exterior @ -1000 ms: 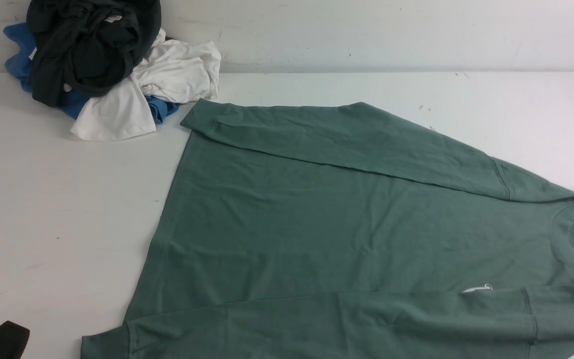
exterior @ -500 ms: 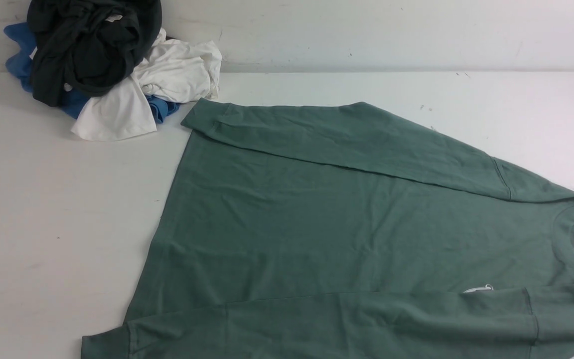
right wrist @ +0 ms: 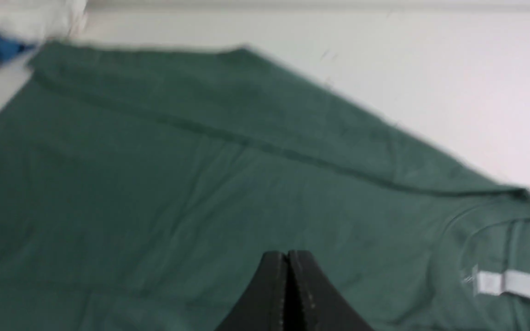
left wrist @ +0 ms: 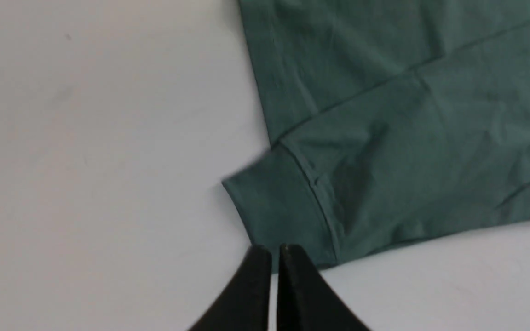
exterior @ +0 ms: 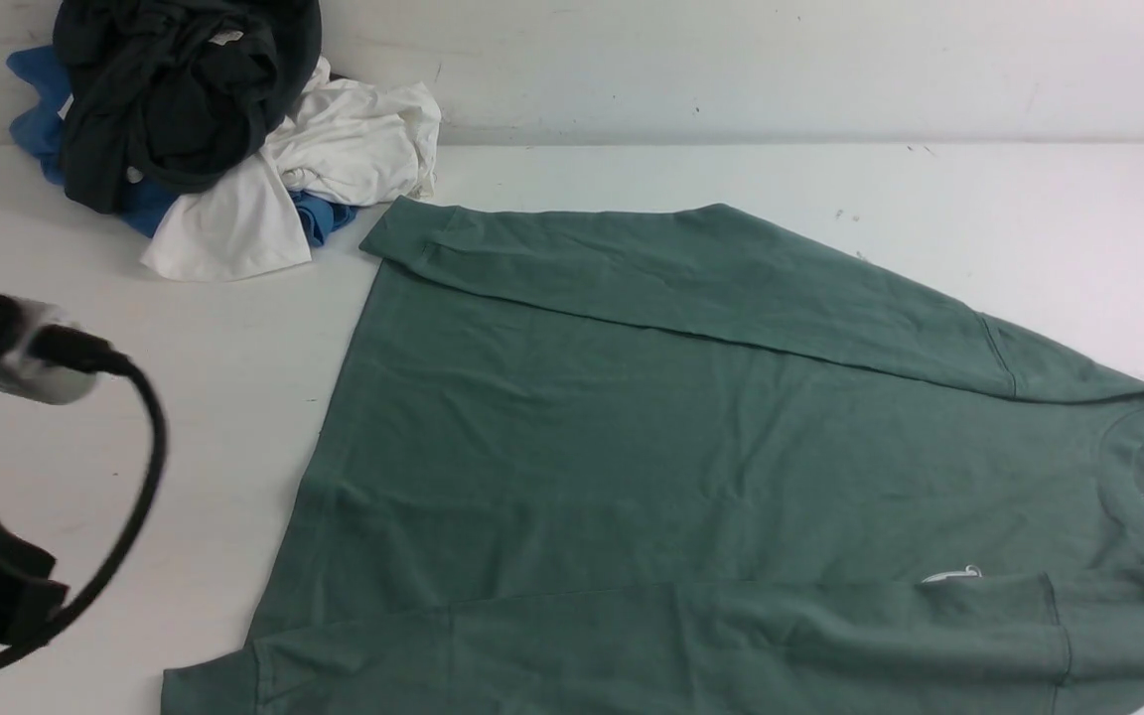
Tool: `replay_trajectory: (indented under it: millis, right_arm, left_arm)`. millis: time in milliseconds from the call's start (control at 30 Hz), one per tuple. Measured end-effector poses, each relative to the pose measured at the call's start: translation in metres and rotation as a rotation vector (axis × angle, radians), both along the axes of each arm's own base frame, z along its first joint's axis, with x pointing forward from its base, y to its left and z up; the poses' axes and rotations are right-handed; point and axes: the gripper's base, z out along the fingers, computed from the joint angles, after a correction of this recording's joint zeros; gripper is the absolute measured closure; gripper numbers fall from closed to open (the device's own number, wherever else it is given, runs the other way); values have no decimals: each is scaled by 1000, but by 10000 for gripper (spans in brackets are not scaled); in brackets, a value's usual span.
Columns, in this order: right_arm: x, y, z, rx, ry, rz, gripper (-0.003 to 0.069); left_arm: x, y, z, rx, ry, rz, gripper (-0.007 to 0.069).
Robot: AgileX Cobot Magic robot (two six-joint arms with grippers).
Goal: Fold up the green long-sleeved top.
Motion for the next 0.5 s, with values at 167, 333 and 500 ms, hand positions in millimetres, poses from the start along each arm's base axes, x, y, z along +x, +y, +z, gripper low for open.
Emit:
replay_trajectory:
  millis: [167, 333, 500]
  right_arm:
    - [5, 30, -17, -87, 231, 235, 673]
    - [-6, 52, -33, -182, 411, 434, 673]
    - [-6, 54, -33, -191, 394, 452, 673]
  left_arm:
    - [26, -5, -43, 9, 208, 20, 494]
    - [54, -6, -103, 16, 313, 96, 307]
    - [76, -6, -140, 21, 326, 151, 253]
